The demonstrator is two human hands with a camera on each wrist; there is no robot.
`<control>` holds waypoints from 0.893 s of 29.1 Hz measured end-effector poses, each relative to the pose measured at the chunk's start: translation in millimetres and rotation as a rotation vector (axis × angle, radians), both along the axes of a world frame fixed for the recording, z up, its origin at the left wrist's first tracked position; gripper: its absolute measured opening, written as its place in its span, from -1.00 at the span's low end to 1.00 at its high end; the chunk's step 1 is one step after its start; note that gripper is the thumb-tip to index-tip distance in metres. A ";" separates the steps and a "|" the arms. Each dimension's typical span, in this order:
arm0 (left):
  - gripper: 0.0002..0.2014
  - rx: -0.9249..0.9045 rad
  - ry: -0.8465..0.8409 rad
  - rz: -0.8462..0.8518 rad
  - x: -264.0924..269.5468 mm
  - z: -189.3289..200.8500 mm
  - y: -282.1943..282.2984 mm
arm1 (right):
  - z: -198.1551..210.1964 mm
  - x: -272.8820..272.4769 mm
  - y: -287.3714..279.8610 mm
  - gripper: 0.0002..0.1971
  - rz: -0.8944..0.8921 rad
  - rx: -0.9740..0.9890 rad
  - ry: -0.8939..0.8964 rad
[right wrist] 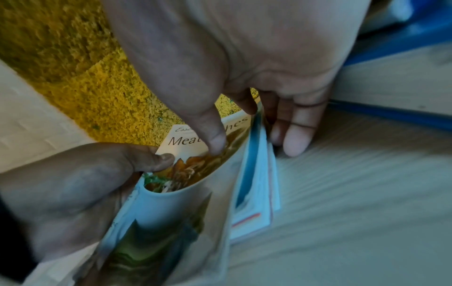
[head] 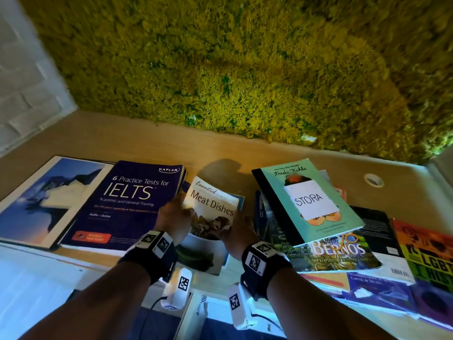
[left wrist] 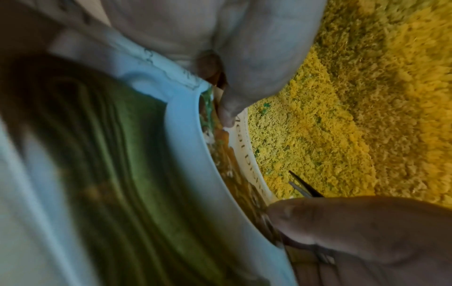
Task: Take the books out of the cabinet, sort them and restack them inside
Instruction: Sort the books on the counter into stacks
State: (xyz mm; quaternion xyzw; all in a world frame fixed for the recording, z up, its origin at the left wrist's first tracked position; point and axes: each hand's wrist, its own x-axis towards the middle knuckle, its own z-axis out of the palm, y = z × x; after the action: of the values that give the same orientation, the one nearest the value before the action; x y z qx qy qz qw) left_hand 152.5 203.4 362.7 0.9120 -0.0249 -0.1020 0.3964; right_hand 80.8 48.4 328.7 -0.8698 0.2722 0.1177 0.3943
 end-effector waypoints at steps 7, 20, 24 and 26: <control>-0.88 -0.487 -0.082 -0.062 10.3 15.0 36.8 | 17.9 3.7 6.1 -0.39 0.017 0.029 -0.162; -0.54 0.354 0.126 0.179 66.6 26.7 132.8 | 39.7 28.7 44.3 -0.70 0.195 0.263 -0.033; -0.01 0.470 -0.056 0.264 60.7 8.2 112.5 | 69.9 11.6 10.0 -0.86 0.131 0.283 -0.127; -0.27 0.262 -0.216 0.104 43.4 10.6 74.2 | 85.5 6.4 -24.5 -0.97 0.089 0.264 -0.200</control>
State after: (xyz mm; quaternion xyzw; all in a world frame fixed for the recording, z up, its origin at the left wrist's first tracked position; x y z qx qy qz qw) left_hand 196.0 277.6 373.3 0.9615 -0.0067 0.0148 0.2742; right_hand 87.1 23.9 414.2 -0.8290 0.1751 0.0823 0.5247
